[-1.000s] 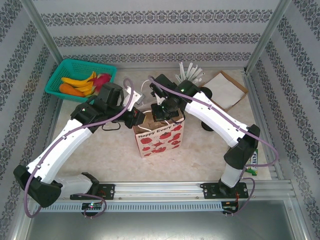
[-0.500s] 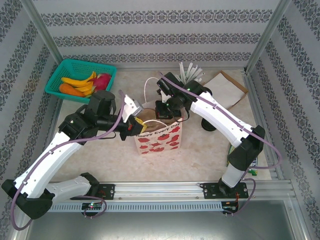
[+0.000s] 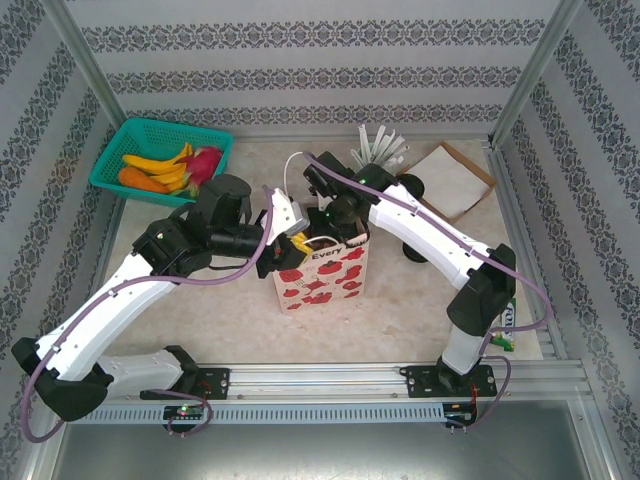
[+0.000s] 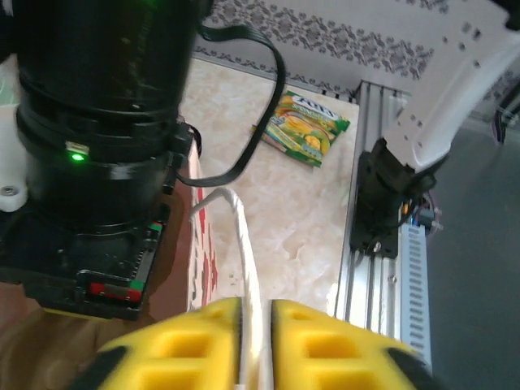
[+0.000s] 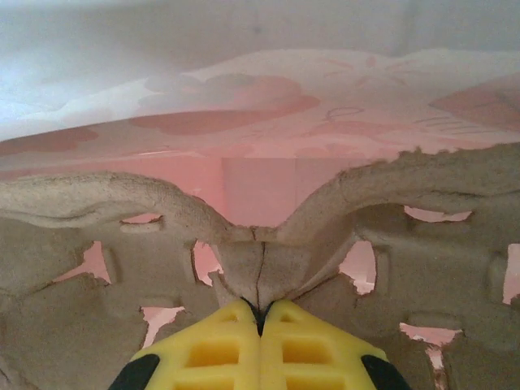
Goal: Pack the takeout coffee
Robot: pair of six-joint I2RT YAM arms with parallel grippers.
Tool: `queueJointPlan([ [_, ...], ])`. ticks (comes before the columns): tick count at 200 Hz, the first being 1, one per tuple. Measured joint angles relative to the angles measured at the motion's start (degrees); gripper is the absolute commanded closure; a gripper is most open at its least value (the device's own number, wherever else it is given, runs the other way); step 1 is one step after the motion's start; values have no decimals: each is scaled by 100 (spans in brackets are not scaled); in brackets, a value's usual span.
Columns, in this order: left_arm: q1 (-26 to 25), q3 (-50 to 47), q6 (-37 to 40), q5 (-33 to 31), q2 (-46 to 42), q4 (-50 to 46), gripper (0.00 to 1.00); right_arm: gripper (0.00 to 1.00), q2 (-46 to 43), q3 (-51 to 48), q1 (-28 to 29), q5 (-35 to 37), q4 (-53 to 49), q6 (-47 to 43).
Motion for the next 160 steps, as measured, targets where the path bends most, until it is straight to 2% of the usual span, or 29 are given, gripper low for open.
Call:
queueJointPlan([
  [23,0,-125,-15,-186,-111,240,66,100,105,0,61,153,-22,-120],
  [52,33,-319,-188,-850,-415,564,22,100,160,7,87,291,-7,-275],
  [76,328,-358,-538,-1309,-647,859,8,100,164,2,118,330,-7,-350],
  [104,793,-358,-1023,-1751,-667,1176,0,100,164,-120,170,365,57,-474],
  [143,1460,-173,-1875,-2535,-68,1237,4,100,203,-330,175,319,13,-516],
  [160,1613,31,-2098,-2603,398,1211,8,100,203,-330,175,302,17,-557],
])
